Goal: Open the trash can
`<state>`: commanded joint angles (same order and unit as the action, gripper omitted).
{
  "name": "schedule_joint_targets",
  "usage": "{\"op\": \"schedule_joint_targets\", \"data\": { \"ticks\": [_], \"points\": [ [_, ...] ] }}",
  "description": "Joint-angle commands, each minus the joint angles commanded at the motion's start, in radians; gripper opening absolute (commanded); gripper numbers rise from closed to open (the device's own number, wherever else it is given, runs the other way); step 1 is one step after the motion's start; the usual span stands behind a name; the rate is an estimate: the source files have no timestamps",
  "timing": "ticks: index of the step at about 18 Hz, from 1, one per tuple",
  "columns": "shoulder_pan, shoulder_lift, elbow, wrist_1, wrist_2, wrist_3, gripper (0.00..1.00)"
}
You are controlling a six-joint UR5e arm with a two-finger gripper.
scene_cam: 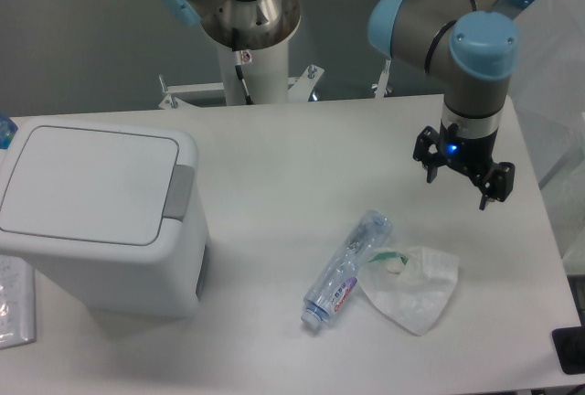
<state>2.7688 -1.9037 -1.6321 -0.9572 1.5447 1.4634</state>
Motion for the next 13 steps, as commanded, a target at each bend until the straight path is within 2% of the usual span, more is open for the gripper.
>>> {"op": "schedule_joint_targets", "data": {
  "ticks": [10,13],
  "points": [
    [0.003,0.000,-0.011,0.011,-0.061,-0.003,1.00],
    [0.011,0.002,-0.011,0.012,-0.127,-0.131,1.00]
  ]
}}
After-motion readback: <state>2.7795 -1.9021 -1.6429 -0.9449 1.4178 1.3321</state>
